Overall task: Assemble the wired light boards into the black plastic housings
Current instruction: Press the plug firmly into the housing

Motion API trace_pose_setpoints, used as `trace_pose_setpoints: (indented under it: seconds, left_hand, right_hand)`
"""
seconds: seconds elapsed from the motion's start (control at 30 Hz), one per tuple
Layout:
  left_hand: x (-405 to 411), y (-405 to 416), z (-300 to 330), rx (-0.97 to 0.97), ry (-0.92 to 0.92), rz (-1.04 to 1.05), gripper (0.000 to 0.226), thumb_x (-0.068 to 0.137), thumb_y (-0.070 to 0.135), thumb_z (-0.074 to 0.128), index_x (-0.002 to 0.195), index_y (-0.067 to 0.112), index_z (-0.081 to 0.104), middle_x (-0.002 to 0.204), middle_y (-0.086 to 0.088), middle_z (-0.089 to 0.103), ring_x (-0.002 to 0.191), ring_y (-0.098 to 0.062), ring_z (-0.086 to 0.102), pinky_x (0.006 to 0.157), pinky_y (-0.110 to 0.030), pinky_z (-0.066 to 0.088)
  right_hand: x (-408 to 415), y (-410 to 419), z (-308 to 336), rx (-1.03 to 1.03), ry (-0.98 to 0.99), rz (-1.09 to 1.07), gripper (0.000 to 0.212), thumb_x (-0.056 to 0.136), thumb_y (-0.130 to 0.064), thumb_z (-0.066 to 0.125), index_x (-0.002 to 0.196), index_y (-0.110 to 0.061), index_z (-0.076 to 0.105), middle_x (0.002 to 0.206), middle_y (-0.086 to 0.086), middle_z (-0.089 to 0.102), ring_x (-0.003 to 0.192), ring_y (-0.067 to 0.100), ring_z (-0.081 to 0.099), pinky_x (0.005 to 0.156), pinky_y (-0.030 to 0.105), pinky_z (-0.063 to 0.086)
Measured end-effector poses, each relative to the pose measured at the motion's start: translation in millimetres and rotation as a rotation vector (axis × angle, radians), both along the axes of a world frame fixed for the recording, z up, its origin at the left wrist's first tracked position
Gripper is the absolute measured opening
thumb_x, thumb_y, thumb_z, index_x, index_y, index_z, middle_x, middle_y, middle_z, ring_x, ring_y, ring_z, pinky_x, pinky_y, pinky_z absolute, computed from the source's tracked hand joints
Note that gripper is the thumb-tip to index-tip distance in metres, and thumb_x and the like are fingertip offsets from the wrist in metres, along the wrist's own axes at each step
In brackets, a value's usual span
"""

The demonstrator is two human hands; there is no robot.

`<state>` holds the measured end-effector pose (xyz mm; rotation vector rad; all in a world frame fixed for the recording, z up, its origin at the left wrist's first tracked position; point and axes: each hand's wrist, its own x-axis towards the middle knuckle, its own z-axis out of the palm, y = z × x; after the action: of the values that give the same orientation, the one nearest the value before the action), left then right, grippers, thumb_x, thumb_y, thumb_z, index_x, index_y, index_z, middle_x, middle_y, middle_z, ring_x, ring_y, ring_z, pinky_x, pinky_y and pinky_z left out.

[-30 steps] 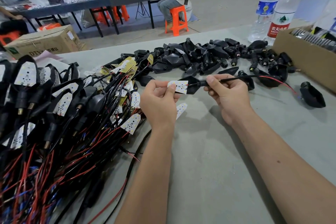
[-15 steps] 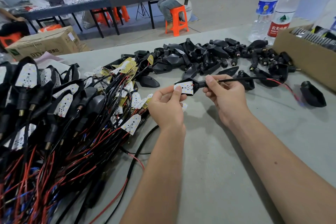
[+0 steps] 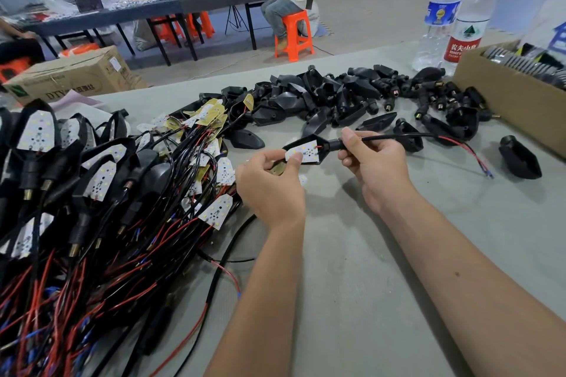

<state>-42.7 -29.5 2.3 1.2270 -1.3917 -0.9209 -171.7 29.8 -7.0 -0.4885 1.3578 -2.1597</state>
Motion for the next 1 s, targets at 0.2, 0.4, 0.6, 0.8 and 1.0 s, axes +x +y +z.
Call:
trace_pose_setpoints:
  seconds: [0.2, 0.4, 0.6, 0.8, 1.0]
  left_hand:
    - [9, -10, 5, 0.208, 0.16, -0.225, 0.031, 0.08, 0.011, 0.087, 0.1, 0.017, 0.063, 0.089, -0.003, 0.072, 0.058, -0.007, 0.065, 0.06, -0.023, 0.054]
    - [22, -22, 11, 0.404, 0.352, -0.453, 0.01, 0.095, 0.0, 0.068, 0.101, -0.007, 0.071, 0.092, -0.019, 0.077, 0.078, -0.025, 0.077, 0.069, -0.024, 0.061]
    - [23, -20, 12, 0.448, 0.446, -0.424, 0.012, 0.092, -0.002, 0.071, 0.101, -0.009, 0.066, 0.097, -0.024, 0.076, 0.087, -0.034, 0.077, 0.067, -0.025, 0.062]
    - [27, -26, 15, 0.412, 0.486, -0.327, 0.01, 0.089, -0.006, 0.073, 0.093, -0.004, 0.064, 0.094, -0.024, 0.075, 0.076, -0.029, 0.078, 0.064, -0.024, 0.06]
    - [31, -27, 12, 0.378, 0.449, -0.352, 0.013, 0.088, -0.008, 0.073, 0.083, 0.0, 0.064, 0.082, -0.016, 0.077, 0.075, -0.028, 0.078, 0.063, -0.024, 0.06]
  right_hand:
    - [-4, 0, -4, 0.011, -0.006, 0.021, 0.013, 0.09, -0.017, 0.08, 0.083, -0.009, 0.072, 0.066, 0.004, 0.069, 0.057, 0.012, 0.062, 0.06, 0.018, 0.053]
    - [-8, 2, -1, 0.015, -0.025, 0.061, 0.014, 0.089, -0.014, 0.08, 0.079, -0.012, 0.071, 0.066, 0.003, 0.069, 0.057, 0.012, 0.061, 0.057, 0.017, 0.052]
    - [-4, 2, 3, -0.008, -0.07, 0.102, 0.014, 0.092, -0.015, 0.076, 0.082, -0.008, 0.068, 0.067, 0.001, 0.069, 0.058, 0.01, 0.065, 0.056, 0.016, 0.053]
    - [-2, 1, 4, -0.04, -0.17, -0.002, 0.026, 0.103, -0.022, 0.062, 0.09, -0.001, 0.068, 0.078, 0.013, 0.069, 0.061, 0.017, 0.068, 0.054, 0.019, 0.055]
    - [-6, 4, 3, -0.006, -0.134, 0.069, 0.023, 0.101, -0.021, 0.066, 0.089, -0.003, 0.072, 0.071, 0.006, 0.066, 0.056, 0.011, 0.059, 0.05, 0.019, 0.051]
